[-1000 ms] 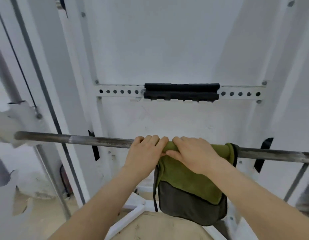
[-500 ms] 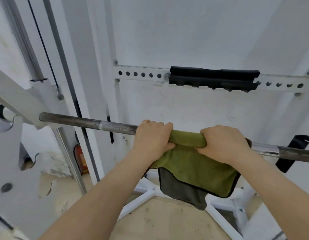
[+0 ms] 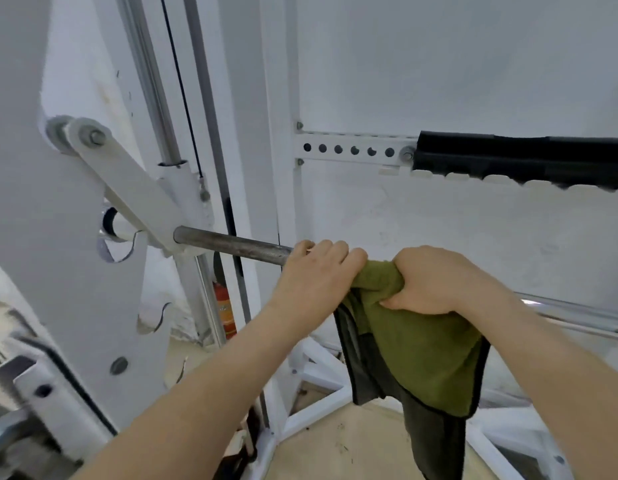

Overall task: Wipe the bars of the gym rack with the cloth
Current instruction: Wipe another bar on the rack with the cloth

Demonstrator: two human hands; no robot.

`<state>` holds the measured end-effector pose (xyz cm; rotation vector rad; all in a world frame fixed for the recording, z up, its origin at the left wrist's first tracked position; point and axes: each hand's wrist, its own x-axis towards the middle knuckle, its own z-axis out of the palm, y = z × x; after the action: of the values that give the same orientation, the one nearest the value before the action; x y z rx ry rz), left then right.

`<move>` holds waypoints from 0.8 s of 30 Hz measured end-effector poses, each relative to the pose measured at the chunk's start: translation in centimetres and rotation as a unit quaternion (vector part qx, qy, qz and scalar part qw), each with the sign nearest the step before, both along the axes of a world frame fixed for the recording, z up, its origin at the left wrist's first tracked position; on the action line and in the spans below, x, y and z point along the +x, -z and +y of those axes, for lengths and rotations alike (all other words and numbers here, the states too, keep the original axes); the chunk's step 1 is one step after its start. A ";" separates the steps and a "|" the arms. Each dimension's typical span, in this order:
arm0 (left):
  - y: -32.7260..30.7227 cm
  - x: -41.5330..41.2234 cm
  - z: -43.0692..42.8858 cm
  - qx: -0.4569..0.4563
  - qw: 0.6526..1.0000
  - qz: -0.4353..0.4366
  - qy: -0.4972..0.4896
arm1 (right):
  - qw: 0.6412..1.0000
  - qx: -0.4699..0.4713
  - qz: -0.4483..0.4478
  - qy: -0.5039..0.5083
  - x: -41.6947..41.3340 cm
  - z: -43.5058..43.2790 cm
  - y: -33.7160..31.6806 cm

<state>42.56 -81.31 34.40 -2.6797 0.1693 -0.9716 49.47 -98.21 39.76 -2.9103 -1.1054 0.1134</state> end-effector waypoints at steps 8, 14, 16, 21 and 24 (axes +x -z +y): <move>-0.8 -4.2 12.2 -0.068 0.992 0.055 -0.094 | 0.990 0.016 -0.142 -0.008 -3.6 15.0 1.0; -0.6 -7.3 17.0 -0.156 0.976 0.032 -0.150 | 0.985 0.056 -0.160 -0.021 -5.8 24.6 0.9; -0.4 -8.6 17.1 -0.189 0.971 0.034 -0.142 | 0.986 0.067 -0.153 -0.025 -6.3 27.5 0.6; 0.0 -10.8 19.2 -0.287 0.951 0.058 -0.097 | 0.989 0.065 -0.132 -0.017 -6.8 31.5 -0.1; -0.3 -11.4 18.9 -0.328 0.939 0.054 -0.083 | 0.979 0.083 -0.187 -0.023 -7.4 30.7 1.3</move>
<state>31.13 -62.38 34.68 -3.2727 -0.4331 -0.9504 42.05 -67.52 38.47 -2.8223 -1.1595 -0.5218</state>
